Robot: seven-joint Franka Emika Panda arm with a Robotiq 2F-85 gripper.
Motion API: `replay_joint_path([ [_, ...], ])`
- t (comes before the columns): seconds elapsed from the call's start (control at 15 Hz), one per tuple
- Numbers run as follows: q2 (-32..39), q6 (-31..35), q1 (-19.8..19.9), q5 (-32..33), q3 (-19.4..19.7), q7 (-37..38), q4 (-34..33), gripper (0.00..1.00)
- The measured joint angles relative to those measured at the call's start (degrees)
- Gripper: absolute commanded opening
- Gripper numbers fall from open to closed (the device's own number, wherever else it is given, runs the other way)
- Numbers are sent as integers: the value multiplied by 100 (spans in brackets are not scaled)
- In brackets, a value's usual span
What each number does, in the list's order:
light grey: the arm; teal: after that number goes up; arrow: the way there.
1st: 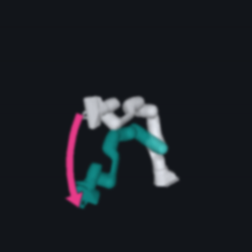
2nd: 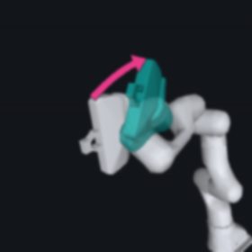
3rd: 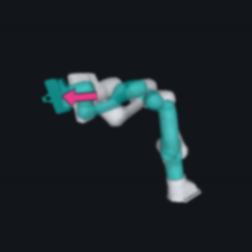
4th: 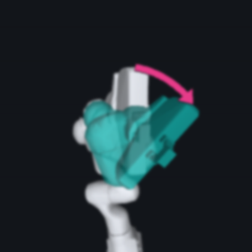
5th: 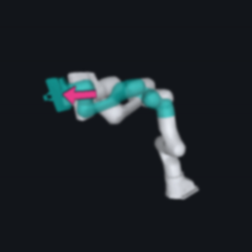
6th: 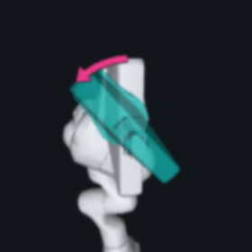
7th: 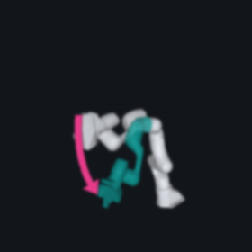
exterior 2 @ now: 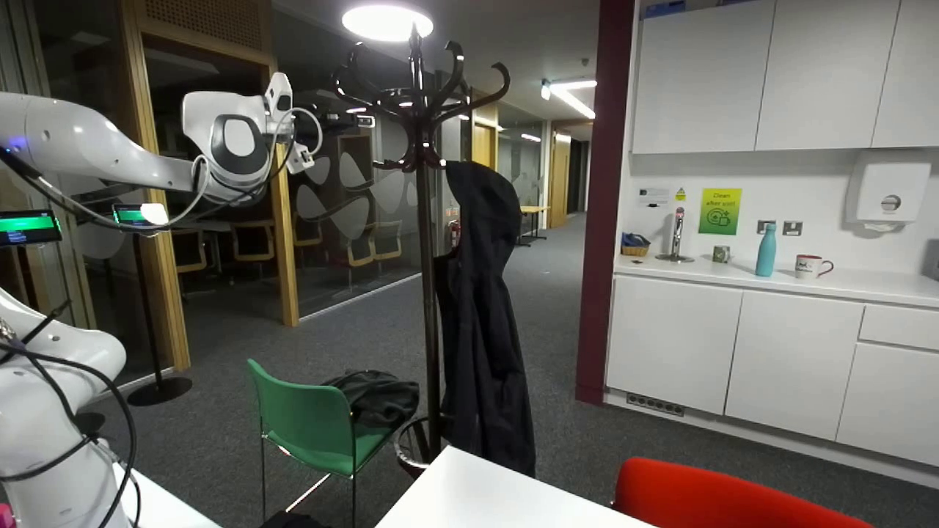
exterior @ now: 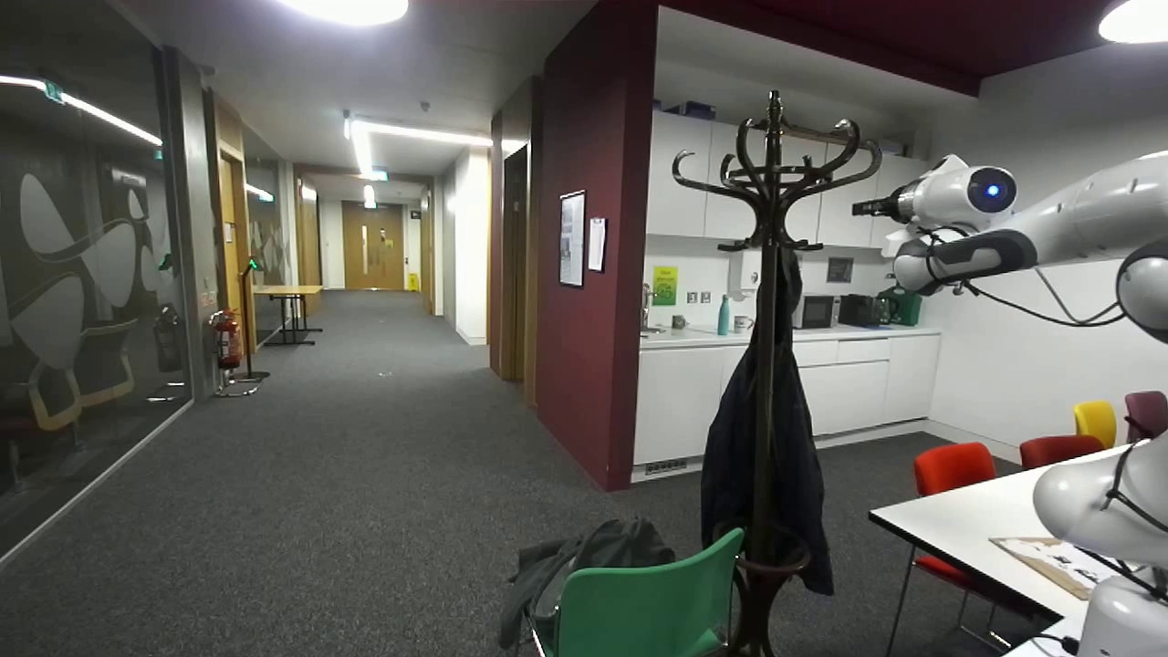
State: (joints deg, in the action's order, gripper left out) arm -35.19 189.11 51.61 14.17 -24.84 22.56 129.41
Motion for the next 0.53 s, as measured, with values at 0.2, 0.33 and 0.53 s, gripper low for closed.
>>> replay_joint_path([
  [0.2,158,196,358,-6,-374,36,-272,100],
  [0.33,234,244,570,-18,-610,51,-494,100],
  [0.53,344,245,891,-36,-941,80,-867,100],
])
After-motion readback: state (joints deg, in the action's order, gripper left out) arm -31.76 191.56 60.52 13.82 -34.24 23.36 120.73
